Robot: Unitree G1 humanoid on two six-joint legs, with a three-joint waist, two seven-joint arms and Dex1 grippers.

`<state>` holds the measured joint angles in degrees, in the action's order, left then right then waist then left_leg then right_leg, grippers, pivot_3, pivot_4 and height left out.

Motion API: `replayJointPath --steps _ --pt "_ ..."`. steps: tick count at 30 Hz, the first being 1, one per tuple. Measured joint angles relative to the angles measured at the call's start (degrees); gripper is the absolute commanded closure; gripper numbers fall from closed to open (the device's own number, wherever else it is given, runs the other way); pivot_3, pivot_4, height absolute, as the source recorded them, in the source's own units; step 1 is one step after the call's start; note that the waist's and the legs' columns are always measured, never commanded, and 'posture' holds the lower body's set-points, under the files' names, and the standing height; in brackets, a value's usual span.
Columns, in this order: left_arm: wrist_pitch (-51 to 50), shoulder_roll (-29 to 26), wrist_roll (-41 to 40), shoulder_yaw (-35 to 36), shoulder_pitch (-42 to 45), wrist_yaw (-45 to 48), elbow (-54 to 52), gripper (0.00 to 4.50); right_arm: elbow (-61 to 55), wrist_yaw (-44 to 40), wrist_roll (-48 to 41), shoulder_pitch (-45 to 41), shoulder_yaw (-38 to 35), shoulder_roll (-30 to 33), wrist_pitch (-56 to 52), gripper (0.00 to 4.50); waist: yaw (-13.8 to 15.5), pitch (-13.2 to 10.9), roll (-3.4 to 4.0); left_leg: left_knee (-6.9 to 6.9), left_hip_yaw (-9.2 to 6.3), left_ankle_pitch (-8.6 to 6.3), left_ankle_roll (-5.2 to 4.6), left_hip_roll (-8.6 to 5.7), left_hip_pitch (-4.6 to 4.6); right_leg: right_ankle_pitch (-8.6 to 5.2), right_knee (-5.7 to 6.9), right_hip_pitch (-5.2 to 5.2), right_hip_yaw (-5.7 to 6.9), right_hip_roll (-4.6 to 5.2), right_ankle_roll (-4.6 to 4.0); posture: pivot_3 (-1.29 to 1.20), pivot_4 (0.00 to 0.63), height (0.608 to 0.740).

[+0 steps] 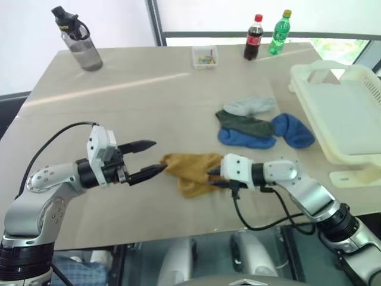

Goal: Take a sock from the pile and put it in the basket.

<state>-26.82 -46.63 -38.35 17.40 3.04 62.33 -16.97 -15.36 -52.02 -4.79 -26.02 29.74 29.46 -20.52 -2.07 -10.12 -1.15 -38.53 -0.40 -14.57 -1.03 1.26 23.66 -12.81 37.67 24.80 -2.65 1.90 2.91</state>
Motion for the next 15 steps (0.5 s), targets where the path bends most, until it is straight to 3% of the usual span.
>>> replayJointPath --steps 9,15 --pt "0.00 -0.34 0.00 0.04 -0.01 0.14 0.05 0.35 1.84 -0.69 1.90 0.48 1.00 -1.97 0.54 4.45 0.03 0.00 -0.01 -0.01 -0.02 0.00 0.00 0.00 0.00 0.00 0.00 -0.01 0.01 0.00 0.00 0.00 0.150 0.740" --pt "0.00 -0.92 0.00 0.08 0.01 0.56 0.27 0.35 1.80 -0.94 1.20 0.33 0.19 -2.73 -1.79 1.82 0.01 0.00 -0.01 -0.01 -0.01 0.00 0.00 0.00 0.00 0.00 0.02 -0.01 0.01 0.00 0.00 0.00 0.150 0.740"
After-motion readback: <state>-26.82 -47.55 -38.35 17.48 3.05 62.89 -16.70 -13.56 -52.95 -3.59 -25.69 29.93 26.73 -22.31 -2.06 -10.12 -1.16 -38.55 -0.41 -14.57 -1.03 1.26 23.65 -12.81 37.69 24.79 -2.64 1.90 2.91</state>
